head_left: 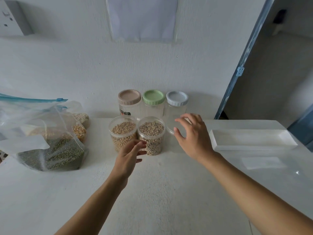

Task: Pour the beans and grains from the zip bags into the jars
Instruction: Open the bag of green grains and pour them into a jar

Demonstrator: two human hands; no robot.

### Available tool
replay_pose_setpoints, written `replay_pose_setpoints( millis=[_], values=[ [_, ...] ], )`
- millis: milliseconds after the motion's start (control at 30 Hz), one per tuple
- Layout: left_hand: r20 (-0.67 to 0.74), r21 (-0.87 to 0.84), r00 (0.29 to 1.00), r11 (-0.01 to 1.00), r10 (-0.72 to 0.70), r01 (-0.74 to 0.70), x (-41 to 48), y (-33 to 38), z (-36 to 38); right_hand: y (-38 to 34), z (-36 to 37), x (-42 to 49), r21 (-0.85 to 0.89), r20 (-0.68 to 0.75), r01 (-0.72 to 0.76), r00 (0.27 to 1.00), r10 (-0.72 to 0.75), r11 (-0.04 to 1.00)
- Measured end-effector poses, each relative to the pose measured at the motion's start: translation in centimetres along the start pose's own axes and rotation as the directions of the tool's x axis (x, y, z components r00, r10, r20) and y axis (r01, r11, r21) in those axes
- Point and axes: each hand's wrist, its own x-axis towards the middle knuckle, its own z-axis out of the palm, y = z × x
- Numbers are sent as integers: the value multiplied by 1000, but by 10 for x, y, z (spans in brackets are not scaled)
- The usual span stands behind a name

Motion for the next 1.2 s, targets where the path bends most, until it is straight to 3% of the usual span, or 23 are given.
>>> replay_pose_setpoints(
  millis=[100, 167, 367, 467, 567, 833, 1000, 1067, 1200],
  values=[
    [62, 26, 997, 999, 42, -43, -1, 3, 14, 13, 9, -7, -52, 323, -126, 937, 136, 991],
    [77, 43, 996, 998, 53, -56, -1, 3, 22, 18, 13, -15, -20, 411, -186, 894, 178, 982],
    [63, 52, 997, 997, 50, -53, -5, -3, 27, 11, -2, -43, 165, 308, -168, 945, 111, 972],
    [176, 128, 982, 988, 65, -88, -8, -10, 18, -5, -12, -51, 246, 324, -69, 946, -14, 967],
    [302, 170, 950, 976, 78, -134, -17, -20, 2, -27, -14, -53, 311, 377, 13, 916, -136, 950],
    [332, 350, 940, 915, 79, -200, -30, -36, -38, -83, -15, -38, 433, 527, 31, 802, -281, 901],
    [359, 290, 890, 872, 282, -393, -32, -37, -42, -114, -10, -30, 216, 662, 126, 709, -241, 968],
    [357, 273, 868, 849, 346, -451, -32, -41, -45, -123, -2, -32, 188, 624, 126, 750, -218, 974],
    [365, 349, 879, 831, 306, -434, -19, -44, -54, -122, 13, -34, 362, 499, -7, 846, -187, 932]
  ],
)
